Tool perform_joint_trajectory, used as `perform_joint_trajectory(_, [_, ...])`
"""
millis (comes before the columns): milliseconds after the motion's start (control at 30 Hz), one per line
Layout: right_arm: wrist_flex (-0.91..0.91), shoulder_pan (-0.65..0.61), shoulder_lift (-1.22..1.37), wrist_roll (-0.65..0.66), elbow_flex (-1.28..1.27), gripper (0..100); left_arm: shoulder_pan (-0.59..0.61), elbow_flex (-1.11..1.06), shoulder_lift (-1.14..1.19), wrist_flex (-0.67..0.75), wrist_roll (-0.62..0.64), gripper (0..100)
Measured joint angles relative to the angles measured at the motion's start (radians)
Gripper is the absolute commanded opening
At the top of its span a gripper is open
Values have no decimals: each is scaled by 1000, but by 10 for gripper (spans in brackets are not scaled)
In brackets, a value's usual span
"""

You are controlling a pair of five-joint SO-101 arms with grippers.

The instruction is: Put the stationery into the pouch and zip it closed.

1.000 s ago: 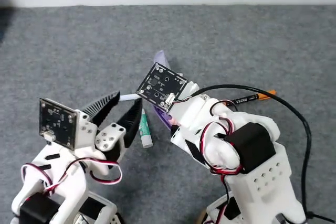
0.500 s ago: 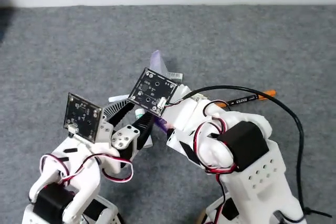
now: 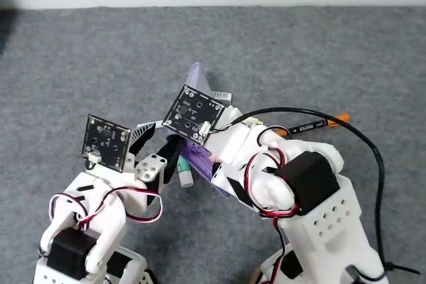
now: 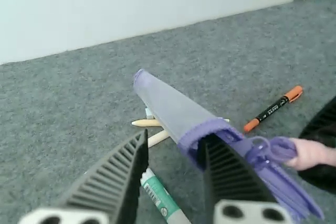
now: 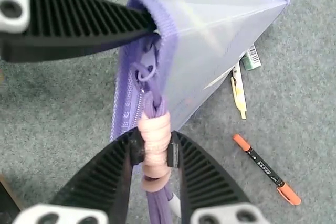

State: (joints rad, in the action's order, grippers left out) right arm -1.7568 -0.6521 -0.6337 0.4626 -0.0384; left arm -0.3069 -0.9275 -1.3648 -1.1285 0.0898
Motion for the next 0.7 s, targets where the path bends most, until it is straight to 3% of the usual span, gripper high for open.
perform_joint_trajectory(133, [0, 0, 0, 0, 0, 9, -2, -8, 0, 0, -23, 145])
perform_joint_trajectory(333, [0, 0, 0, 0, 0, 9, -5, -37, 0, -2, -91, 17])
perform_joint_trajectory(700, [0, 0, -9, 0, -2, 9, -81, -68, 2, -8, -157, 13])
